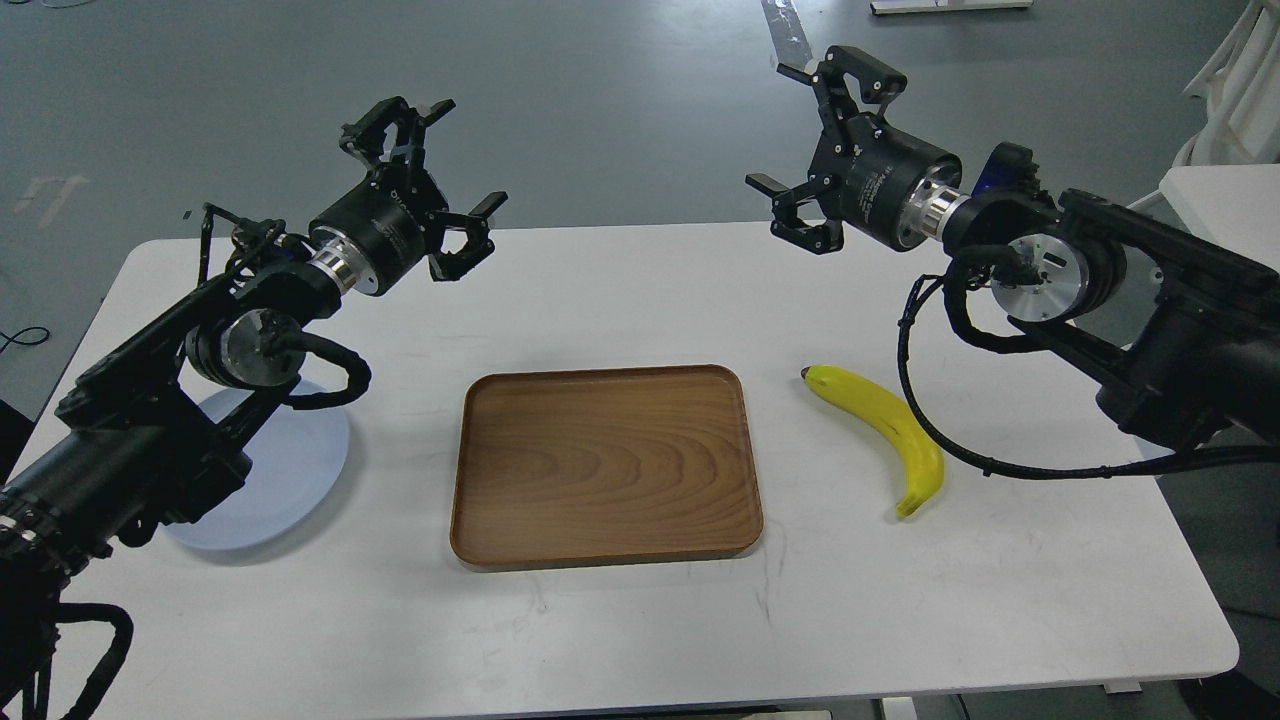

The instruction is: Place banana on plate with both arms

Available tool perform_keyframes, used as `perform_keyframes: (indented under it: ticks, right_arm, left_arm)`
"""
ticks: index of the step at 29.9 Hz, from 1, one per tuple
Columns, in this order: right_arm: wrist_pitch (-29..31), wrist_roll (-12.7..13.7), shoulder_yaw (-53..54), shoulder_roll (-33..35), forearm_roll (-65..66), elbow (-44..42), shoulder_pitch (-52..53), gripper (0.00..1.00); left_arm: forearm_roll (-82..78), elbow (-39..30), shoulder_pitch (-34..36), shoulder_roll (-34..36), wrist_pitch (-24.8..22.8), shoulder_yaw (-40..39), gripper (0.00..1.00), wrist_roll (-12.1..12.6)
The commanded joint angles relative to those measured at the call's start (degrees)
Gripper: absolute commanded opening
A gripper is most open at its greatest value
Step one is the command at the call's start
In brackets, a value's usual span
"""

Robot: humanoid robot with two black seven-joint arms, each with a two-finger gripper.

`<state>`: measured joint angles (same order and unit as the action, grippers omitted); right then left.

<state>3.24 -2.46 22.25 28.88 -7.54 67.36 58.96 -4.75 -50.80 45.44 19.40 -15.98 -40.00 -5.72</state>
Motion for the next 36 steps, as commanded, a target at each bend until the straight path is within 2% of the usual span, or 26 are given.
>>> perform_keyframes:
  ticks: [1,36]
  right_arm:
    - [0.01,-0.09,-0.01,-0.14,0.06,-0.04,0.02,1.0]
    - [-0.08,-0.27,-0.1,-0.49,0.06,-0.04,0.19,1.0]
  left_arm:
    - [0.0,0.0,0.0,0.02,-0.01,0.01,0.98,-0.09]
    - [-1.14,-0.17,0.61,2.66,0.16,0.88,0.98,-0.43]
